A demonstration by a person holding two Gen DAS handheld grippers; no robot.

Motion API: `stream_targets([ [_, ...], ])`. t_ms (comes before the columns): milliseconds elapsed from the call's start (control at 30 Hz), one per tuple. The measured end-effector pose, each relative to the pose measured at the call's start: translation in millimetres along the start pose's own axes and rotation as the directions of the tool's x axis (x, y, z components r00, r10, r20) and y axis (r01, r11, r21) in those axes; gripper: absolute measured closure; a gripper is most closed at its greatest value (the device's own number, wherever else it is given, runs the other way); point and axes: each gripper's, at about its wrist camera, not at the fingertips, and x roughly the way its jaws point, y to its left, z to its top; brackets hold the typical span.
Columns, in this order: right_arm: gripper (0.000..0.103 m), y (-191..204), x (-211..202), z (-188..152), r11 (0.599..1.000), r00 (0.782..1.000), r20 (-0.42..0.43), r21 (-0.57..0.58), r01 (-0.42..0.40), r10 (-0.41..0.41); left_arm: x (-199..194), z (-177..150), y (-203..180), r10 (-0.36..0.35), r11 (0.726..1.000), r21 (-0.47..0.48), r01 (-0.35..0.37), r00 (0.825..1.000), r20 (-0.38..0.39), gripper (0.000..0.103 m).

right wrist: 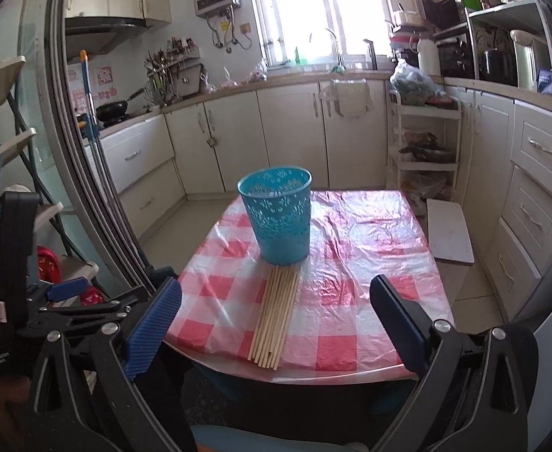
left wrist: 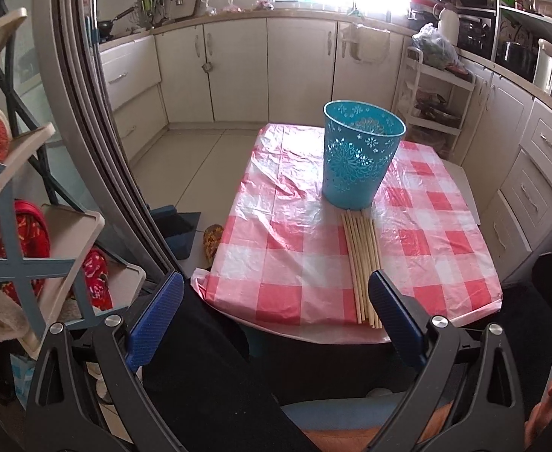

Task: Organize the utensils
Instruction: 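Move both tools toward the wooden chopsticks beside the teal basket, then close the left tool on one chopstick while the right tool closes on another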

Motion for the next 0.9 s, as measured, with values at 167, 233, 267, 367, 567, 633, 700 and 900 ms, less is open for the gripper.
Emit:
stream_targets([
  [167,0.019,-21.7,74.1,-13.3,0.999,0.991,-0.134,0.047,0.023,-0.016,40.7,5.8,-0.1,-0.006,1.000,-0.013,0.006,0.999,-0.042,0.009],
  [233,0.036,-26.8,108.4,-22.2,0.997,0.978,-0.209,0.074,0.003,0.012,58.0,8.8,0.1,-0.013,1.000,-0.024,0.011,0.998,-0.061,0.009],
  [267,0.048,-28.6,124.0,-26.5,0.996,0.970,-0.241,0.089,-0.010,0.031,65.9,10.7,-0.7,-0.016,1.000,-0.026,0.015,0.998,-0.068,0.009],
  [367,0.070,-26.0,167.3,-39.8,0.987,0.941,-0.325,0.154,-0.048,0.096,85.0,14.0,-4.9,-0.011,1.000,-0.020,0.009,0.997,-0.081,0.009],
  [567,0.085,-20.6,214.6,-38.8,0.978,0.919,-0.366,0.191,-0.078,0.145,118.8,21.7,-8.7,-0.012,1.000,-0.027,0.009,0.992,-0.125,0.009],
  [633,0.088,-17.4,226.2,-37.3,0.978,0.914,-0.378,0.192,-0.081,0.150,128.2,23.4,-11.1,-0.014,1.000,-0.024,0.011,0.990,-0.138,0.008],
  [700,0.090,-18.5,236.0,-36.4,0.980,0.910,-0.389,0.183,-0.074,0.141,137.0,25.0,-13.5,-0.015,1.000,-0.021,0.012,0.988,-0.152,0.009],
  [900,0.092,-18.4,243.4,-36.5,0.988,0.906,-0.401,0.120,-0.094,0.135,167.8,28.9,-29.4,-0.024,1.000,0.001,0.025,0.982,-0.187,0.009],
])
